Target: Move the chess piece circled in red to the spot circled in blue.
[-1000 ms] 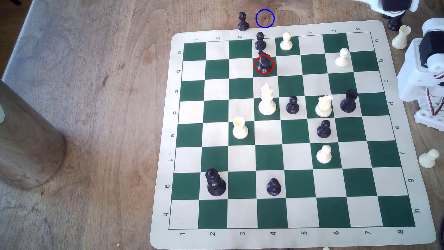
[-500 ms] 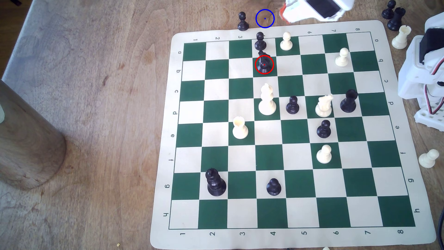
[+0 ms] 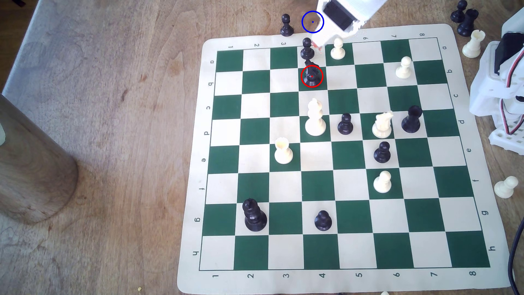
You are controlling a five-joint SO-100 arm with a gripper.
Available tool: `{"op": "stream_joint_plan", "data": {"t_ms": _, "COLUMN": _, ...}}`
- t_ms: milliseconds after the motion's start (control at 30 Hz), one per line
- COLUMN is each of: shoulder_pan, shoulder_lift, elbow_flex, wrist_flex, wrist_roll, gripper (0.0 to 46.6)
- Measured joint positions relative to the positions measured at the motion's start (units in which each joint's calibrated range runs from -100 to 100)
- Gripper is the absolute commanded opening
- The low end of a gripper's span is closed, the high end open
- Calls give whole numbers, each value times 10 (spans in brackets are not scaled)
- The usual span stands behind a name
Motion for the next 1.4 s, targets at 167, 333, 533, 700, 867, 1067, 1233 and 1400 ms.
{"op": "stream_joint_plan", "data": {"t_ms": 167, "shoulder_pan": -3, "shoulder_lift": 34, "elbow_flex": 1, "wrist_flex": -25, "wrist_roll": -1, "gripper": 156}}
{"op": "stream_joint_plan", "data": {"t_ms": 333, "shoulder_pan": -3, "shoulder_lift": 59, "elbow_flex": 21, "wrist_flex": -46, "wrist_roll": -2, "gripper": 158}}
{"op": "stream_joint_plan", "data": {"t_ms": 533, "shoulder_pan": -2, "shoulder_lift": 75, "elbow_flex": 42, "wrist_flex": -73, "wrist_roll": -2, "gripper": 159}}
{"op": "stream_joint_plan", "data": {"t_ms": 700, "shoulder_pan": -2, "shoulder_lift": 90, "elbow_flex": 43, "wrist_flex": -88, "wrist_roll": 2, "gripper": 158}}
{"op": "stream_joint_plan", "data": {"t_ms": 867, "shoulder_pan": 12, "shoulder_lift": 102, "elbow_flex": 47, "wrist_flex": -107, "wrist_roll": 14, "gripper": 158}}
{"op": "stream_joint_plan", "data": {"t_ms": 1067, "shoulder_pan": 13, "shoulder_lift": 103, "elbow_flex": 83, "wrist_flex": -124, "wrist_roll": 15, "gripper": 157}}
{"op": "stream_joint_plan", "data": {"t_ms": 1233, "shoulder_pan": 13, "shoulder_lift": 103, "elbow_flex": 95, "wrist_flex": -146, "wrist_roll": 15, "gripper": 158}}
{"op": "stream_joint_plan", "data": {"t_ms": 1400, "shoulder_pan": 7, "shoulder_lift": 113, "elbow_flex": 97, "wrist_flex": -162, "wrist_roll": 15, "gripper": 158}}
